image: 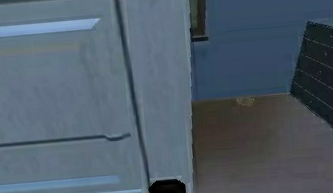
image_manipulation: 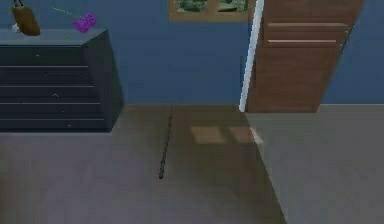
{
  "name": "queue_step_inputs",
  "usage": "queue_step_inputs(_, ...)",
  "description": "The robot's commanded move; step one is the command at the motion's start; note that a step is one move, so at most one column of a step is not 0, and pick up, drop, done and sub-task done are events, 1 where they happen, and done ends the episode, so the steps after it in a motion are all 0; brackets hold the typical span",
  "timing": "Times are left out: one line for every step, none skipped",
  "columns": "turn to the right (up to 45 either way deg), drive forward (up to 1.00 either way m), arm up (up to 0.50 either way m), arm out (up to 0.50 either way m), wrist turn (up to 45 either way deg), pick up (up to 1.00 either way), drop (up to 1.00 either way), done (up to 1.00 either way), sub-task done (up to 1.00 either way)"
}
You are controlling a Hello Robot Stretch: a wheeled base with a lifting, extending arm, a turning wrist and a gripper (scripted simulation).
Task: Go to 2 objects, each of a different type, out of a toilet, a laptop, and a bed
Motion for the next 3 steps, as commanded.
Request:
queue_step_inputs(45.0, 0.00, 0.00, 0.00, 0.0, 0.00, 0.00, 0.00, 0.00)
queue_step_inputs(45.0, 0.00, 0.00, 0.00, 0.0, 0.00, 0.00, 0.00, 0.00)
queue_step_inputs(18.0, 0.00, 0.00, 0.00, 0.0, 0.00, 0.00, 0.00, 0.00)
